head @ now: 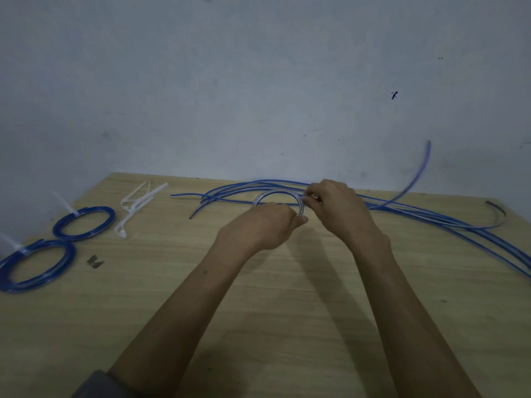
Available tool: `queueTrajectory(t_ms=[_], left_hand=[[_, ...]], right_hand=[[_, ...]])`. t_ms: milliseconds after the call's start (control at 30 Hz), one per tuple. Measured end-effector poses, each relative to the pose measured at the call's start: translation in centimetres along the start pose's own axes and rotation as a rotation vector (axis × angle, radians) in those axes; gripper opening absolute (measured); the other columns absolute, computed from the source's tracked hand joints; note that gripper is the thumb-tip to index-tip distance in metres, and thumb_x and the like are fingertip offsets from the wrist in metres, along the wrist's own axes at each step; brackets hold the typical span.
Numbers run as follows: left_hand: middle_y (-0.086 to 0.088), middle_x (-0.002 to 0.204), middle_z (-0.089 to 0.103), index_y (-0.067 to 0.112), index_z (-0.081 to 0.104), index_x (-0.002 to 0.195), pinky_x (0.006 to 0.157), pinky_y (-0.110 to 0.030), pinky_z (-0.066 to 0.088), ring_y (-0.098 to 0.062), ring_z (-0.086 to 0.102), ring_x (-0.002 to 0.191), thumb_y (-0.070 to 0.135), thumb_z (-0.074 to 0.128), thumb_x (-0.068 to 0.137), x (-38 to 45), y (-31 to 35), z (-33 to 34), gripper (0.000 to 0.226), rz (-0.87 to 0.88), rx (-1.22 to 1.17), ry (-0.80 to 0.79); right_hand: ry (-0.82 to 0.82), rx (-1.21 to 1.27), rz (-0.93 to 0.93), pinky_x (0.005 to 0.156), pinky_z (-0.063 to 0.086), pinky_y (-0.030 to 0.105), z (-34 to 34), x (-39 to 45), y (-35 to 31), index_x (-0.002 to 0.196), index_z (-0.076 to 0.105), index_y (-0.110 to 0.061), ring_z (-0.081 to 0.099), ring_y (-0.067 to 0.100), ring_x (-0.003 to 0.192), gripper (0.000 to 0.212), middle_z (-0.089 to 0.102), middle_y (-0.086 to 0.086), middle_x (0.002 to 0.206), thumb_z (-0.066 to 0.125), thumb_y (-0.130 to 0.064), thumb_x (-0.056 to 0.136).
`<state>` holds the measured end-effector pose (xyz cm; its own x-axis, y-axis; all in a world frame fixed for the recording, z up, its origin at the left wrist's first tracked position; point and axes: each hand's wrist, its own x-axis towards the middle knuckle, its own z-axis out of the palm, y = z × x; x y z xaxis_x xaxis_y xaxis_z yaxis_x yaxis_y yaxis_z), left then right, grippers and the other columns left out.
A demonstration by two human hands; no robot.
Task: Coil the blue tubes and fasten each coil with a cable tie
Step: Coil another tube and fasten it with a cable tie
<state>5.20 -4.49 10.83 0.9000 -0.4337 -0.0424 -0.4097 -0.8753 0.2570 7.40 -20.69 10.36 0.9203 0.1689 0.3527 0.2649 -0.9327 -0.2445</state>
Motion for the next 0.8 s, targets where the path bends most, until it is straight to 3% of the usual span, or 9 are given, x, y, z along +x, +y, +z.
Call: queueTrajectory(t_ms=[67,133,233,500,600,700,800], left_hand=[[-0.012,0.099,0.064,0.019,0.051,0.088,0.081,-0.038,0.040,-0.031,0.060,0.104,0.042,0.027,0.109,0.2,-0.1,0.7,0.039,0.013,0.015,0.033],[-0.014,0.111,0.066,0.018,0.055,0.098,0.084,-0.041,0.041,-0.033,0.059,0.108,0.041,0.025,0.109,0.4,0.0,1.5,0.039,0.057,0.056,0.064],[-0.015,0.103,0.068,0.021,0.046,0.091,0.078,-0.039,0.035,-0.036,0.061,0.099,0.039,0.024,0.110,0.7,0.1,2.3,0.034,0.135,0.084,0.118],[-0.014,0.098,0.069,0.022,0.044,0.090,0.075,-0.036,0.027,-0.035,0.062,0.098,0.040,0.024,0.109,1.6,-1.6,1.5,0.033,0.116,0.048,0.327],[-0.004,0.081,0.059,0.022,0.043,0.084,0.074,-0.037,0.034,-0.032,0.059,0.090,0.042,0.023,0.109,2.0,-3.5,1.1,0.037,0.047,-0.087,0.311],[0.006,0.071,0.050,0.026,0.041,0.074,0.074,-0.038,0.042,-0.022,0.054,0.077,0.047,0.023,0.107,2.4,-4.5,1.3,0.043,0.048,-0.355,0.347],[0.008,0.066,0.045,0.024,0.042,0.070,0.066,-0.032,0.034,-0.008,0.044,0.062,0.044,0.024,0.108,2.6,-4.3,1.4,0.047,0.061,-0.578,0.414]], right_hand=[[0.091,0.028,0.032,0.073,0.051,0.038,-0.1,0.0,-0.1,0.104,0.071,-0.021,0.064,0.025,0.092,0.022,0.070,0.002,0.098,0.060,-0.039,0.098],[0.205,0.052,0.036,0.072,0.052,0.039,-0.1,0.0,-0.3,0.101,0.071,-0.021,0.065,0.026,0.090,0.019,0.071,0.001,0.096,0.062,-0.037,0.097],[0.308,0.104,0.036,0.072,0.051,0.039,-0.2,0.2,-0.1,0.105,0.073,-0.016,0.065,0.026,0.089,0.018,0.070,0.005,0.096,0.063,-0.029,0.098],[0.242,0.207,-0.026,0.077,0.046,0.028,-0.4,0.2,-0.8,0.119,0.073,-0.015,0.066,0.020,0.093,0.027,0.073,0.006,0.104,0.055,-0.025,0.102],[0.198,0.317,-0.036,0.089,0.051,0.033,-0.5,0.1,-1.7,0.120,0.071,-0.012,0.067,0.019,0.097,0.029,0.074,0.005,0.108,0.050,-0.022,0.104],[0.119,0.379,-0.031,0.094,0.043,0.028,0.0,0.0,-2.6,0.131,0.064,-0.011,0.061,0.021,0.109,0.033,0.067,0.010,0.116,0.044,-0.016,0.105],[0.099,0.413,-0.017,0.096,0.037,0.024,0.8,-0.1,-3.4,0.137,0.058,-0.009,0.056,0.023,0.118,0.035,0.062,0.012,0.123,0.042,-0.013,0.106]])
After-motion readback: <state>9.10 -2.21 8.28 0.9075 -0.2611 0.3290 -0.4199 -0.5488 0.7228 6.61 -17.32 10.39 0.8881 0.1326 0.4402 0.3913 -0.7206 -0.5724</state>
